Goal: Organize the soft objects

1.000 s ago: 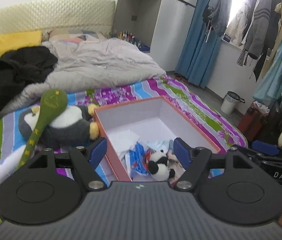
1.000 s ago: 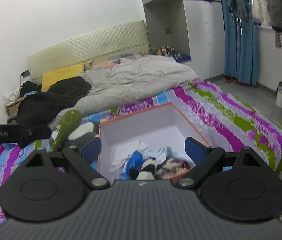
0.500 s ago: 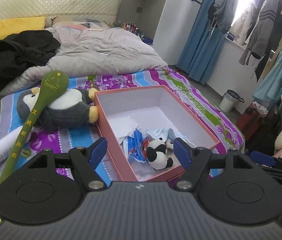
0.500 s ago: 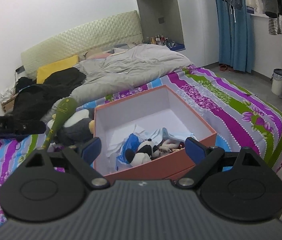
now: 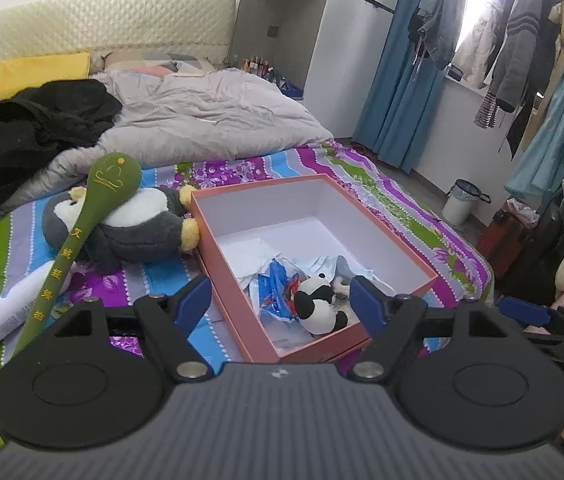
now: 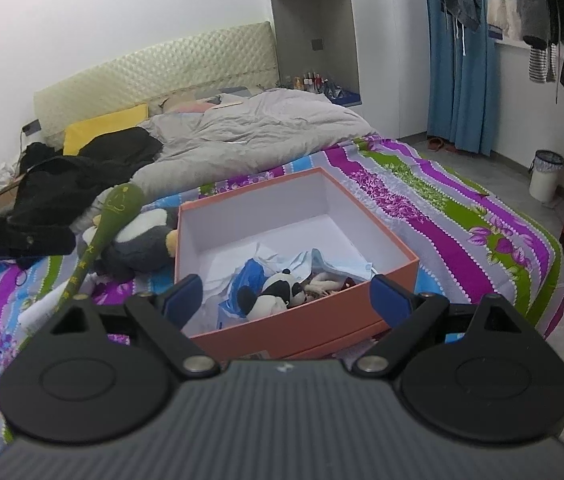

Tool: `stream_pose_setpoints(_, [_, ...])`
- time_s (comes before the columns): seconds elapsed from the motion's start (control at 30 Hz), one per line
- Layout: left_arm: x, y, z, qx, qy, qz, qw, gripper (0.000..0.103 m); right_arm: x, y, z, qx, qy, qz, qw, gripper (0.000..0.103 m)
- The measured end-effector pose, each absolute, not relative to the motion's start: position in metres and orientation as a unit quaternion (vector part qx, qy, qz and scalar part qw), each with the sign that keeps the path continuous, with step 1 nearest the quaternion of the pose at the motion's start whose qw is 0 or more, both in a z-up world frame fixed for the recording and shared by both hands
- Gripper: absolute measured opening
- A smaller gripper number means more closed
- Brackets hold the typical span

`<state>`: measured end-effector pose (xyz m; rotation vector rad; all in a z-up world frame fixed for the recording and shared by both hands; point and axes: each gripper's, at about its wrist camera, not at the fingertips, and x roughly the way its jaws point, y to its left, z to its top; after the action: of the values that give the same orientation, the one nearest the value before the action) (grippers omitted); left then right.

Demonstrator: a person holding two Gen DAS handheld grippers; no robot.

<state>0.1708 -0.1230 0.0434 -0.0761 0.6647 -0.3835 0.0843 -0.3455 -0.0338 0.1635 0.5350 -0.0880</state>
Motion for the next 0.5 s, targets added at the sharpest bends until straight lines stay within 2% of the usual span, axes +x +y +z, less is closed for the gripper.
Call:
stream_pose_setpoints(0.3, [0.144,-0.126,0.032,-0.015,0.328,-0.184,0.926,0.096,0.075,-0.342,-0.040,0.085,0.278,-0.043,0.956,0.092])
stream_pose_setpoints(0.5, [0.132,-0.124,0.027,-0.014,0.337,-0.182,0.923,0.099,0.069,-0.333,-0.038,0.074,0.273,-0.045,0.958,0.092])
